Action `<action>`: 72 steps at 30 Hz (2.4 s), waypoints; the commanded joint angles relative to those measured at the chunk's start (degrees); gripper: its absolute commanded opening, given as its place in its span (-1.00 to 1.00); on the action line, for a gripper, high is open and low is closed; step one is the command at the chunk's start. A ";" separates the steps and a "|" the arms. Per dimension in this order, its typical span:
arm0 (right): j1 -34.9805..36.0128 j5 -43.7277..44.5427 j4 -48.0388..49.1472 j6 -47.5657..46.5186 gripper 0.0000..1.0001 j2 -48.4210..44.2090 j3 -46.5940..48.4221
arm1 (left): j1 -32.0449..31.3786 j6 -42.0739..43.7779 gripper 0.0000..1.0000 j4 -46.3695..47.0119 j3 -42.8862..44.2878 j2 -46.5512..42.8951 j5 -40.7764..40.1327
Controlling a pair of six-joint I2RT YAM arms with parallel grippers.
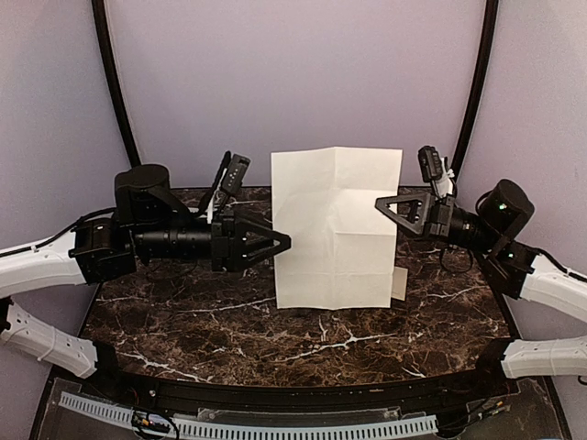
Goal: Place the letter into the envelope and seal it
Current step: Fold the letter.
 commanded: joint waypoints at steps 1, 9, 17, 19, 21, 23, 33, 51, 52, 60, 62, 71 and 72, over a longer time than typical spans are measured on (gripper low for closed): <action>0.71 0.92 2.82 1.14 -1.00 -1.46 0.28 | 0.30 1.19 0.08 1.40 -0.70 1.39 2.06; 0.69 -0.68 -1.36 2.77 -1.00 -0.13 2.25 | 0.30 -0.59 -0.04 8.87 -2.87 3.78 2.16; 0.69 2.00 -7.97 2.64 -1.00 -0.83 4.09 | 1.08 1.43 0.32 5.16 -3.97 0.88 -7.95; 0.73 2.47 -8.35 2.90 -1.00 -0.96 4.38 | 2.18 1.68 0.26 4.61 -4.03 0.29 -6.93; 0.70 3.09 -8.47 3.25 -1.00 -1.08 4.46 | 3.12 1.16 0.13 4.62 -4.01 0.30 -4.28; 0.70 3.65 -8.89 3.33 -1.00 -1.34 4.68 | 3.42 0.70 0.08 5.03 -3.92 0.59 -1.68; 0.71 3.13 -10.59 2.98 -1.00 -1.90 5.63 | 3.55 -1.58 -0.03 9.83 -5.79 1.75 3.39; 0.72 2.55 -13.64 2.89 -1.00 -3.15 5.11 | 3.56 -5.11 -0.38 17.16 -7.65 3.15 6.32; 0.70 2.66 -13.69 2.78 -1.00 -3.19 5.03 | 3.53 -5.26 -0.44 17.53 -7.45 3.45 6.48; 0.70 3.66 -14.33 2.05 -1.00 -2.84 4.65 | 3.63 -5.42 -1.00 17.62 -7.65 3.14 6.50; 0.68 3.49 -14.71 1.62 -1.00 -2.77 4.74 | 3.88 -5.51 -1.00 17.24 -7.76 2.80 6.69; -0.77 3.25 -20.78 -1.95 -1.00 -3.18 6.60 | 5.84 -4.47 -1.00 12.68 -6.01 2.23 14.14; -1.04 3.02 -21.21 -2.24 -1.00 -3.14 6.81 | 5.91 -4.14 -1.00 12.06 -5.84 2.20 15.33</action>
